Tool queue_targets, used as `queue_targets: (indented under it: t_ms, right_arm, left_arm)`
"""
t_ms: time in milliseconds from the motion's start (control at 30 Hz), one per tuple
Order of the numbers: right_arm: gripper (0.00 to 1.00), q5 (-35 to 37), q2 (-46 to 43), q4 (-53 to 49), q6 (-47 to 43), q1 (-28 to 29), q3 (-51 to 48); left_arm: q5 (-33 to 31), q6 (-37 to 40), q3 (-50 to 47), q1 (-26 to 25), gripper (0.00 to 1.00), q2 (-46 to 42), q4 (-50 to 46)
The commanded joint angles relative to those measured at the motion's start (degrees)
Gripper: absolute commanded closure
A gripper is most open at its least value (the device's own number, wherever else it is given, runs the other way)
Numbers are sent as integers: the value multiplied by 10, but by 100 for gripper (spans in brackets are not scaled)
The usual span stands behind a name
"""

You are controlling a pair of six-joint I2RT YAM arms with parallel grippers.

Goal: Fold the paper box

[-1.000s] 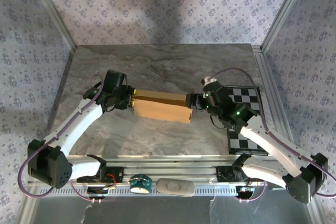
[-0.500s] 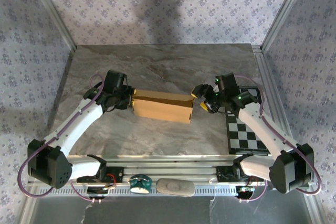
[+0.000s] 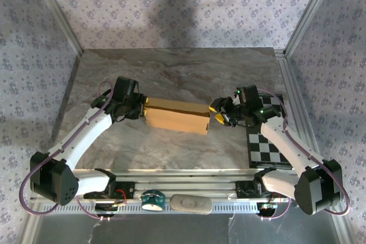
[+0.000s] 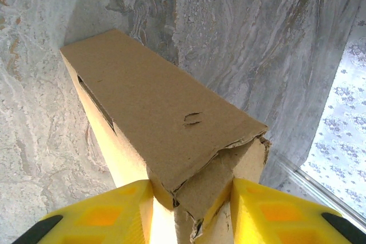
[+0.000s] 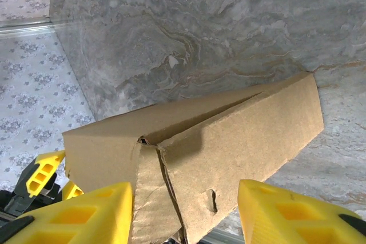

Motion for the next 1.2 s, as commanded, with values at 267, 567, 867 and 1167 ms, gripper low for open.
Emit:
queue_targets:
  t_ms: [267, 567, 867, 1167]
  right_arm:
    - [58, -2, 11, -58, -67, -1, -19]
    - [66, 16, 29, -88, -108, 8, -16]
    - [74, 26, 46, -86, -118, 17, -5]
    - [79, 28, 89, -58, -192, 22, 50]
  left_arm:
    - [-3, -7, -27, -9, 64, 0, -55]
    - [1, -5, -59, -10, 74, -21, -44]
    - [1, -11, -94, -9, 86, -45, -28]
    - [-17, 33, -108, 4, 87, -45, 60]
